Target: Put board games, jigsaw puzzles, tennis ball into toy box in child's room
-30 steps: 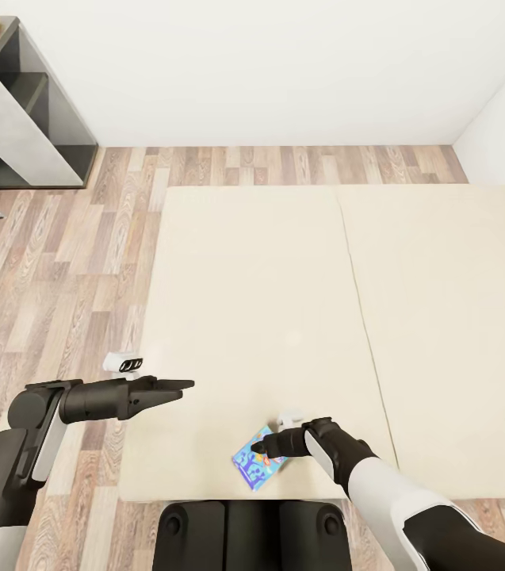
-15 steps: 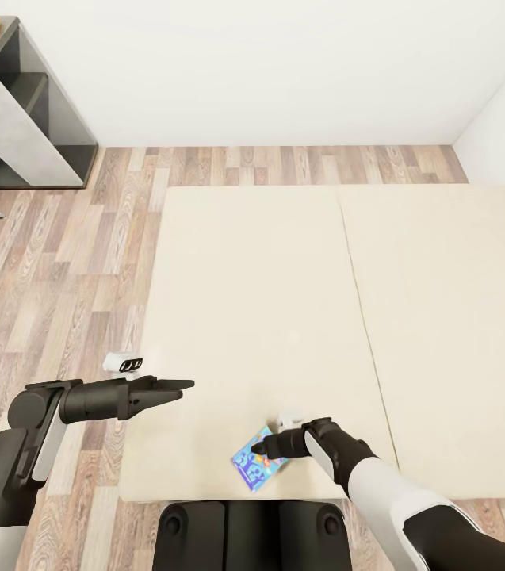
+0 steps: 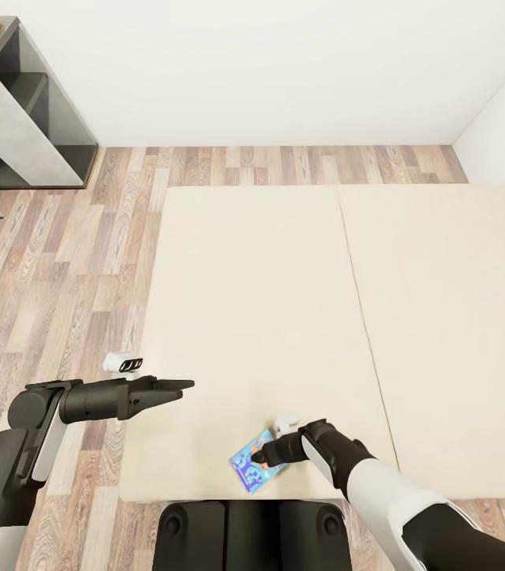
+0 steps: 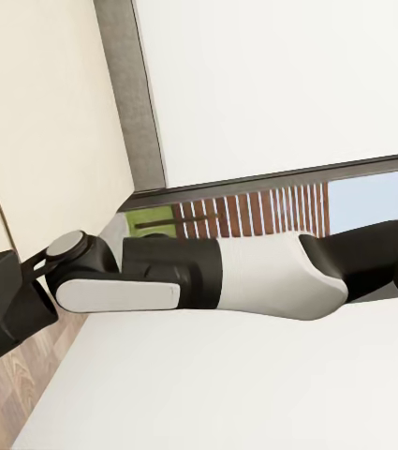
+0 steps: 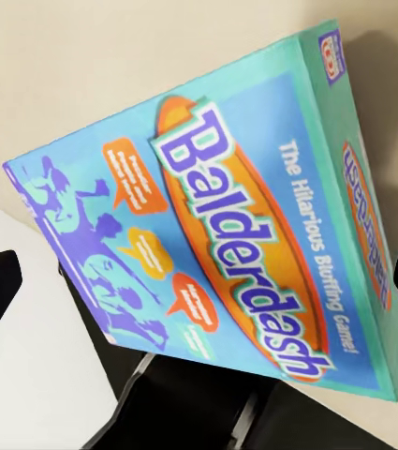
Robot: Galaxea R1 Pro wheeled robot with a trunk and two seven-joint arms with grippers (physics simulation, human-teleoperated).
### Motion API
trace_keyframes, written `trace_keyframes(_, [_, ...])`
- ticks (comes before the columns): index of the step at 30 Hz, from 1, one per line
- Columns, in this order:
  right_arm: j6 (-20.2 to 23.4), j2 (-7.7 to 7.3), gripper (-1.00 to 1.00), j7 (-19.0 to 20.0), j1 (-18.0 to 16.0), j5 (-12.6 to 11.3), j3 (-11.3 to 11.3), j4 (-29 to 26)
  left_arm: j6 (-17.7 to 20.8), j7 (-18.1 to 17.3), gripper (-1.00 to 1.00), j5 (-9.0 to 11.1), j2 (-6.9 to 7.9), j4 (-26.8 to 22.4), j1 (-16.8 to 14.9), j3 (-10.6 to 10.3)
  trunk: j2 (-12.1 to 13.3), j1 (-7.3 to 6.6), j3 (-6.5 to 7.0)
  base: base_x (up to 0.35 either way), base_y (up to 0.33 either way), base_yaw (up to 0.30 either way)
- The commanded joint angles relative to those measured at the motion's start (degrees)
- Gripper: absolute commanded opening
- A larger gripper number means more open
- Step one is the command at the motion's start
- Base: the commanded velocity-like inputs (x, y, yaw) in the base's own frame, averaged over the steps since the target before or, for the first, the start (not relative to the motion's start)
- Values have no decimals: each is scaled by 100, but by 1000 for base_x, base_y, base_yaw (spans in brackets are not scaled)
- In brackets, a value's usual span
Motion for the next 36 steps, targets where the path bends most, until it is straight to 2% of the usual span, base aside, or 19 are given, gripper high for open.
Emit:
trace_keyframes(1, [31, -2, 100, -9, -3, -57, 47, -6, 60, -22, 100, -2, 2, -2, -2, -1, -9, 3, -6, 0, 0, 0])
trace_keyframes(27, [80, 4, 100, 21, -3, -47, 110, -6, 59, -22, 100, -4, 2, -2, -2, -1, -9, 3, -6, 0, 0, 0])
trace_keyframes(36, [174, 5, 100, 41, -3, -57, 455, -6, 59, -22, 100, -5, 2, -2, -2, -1, -9, 3, -6, 0, 0, 0])
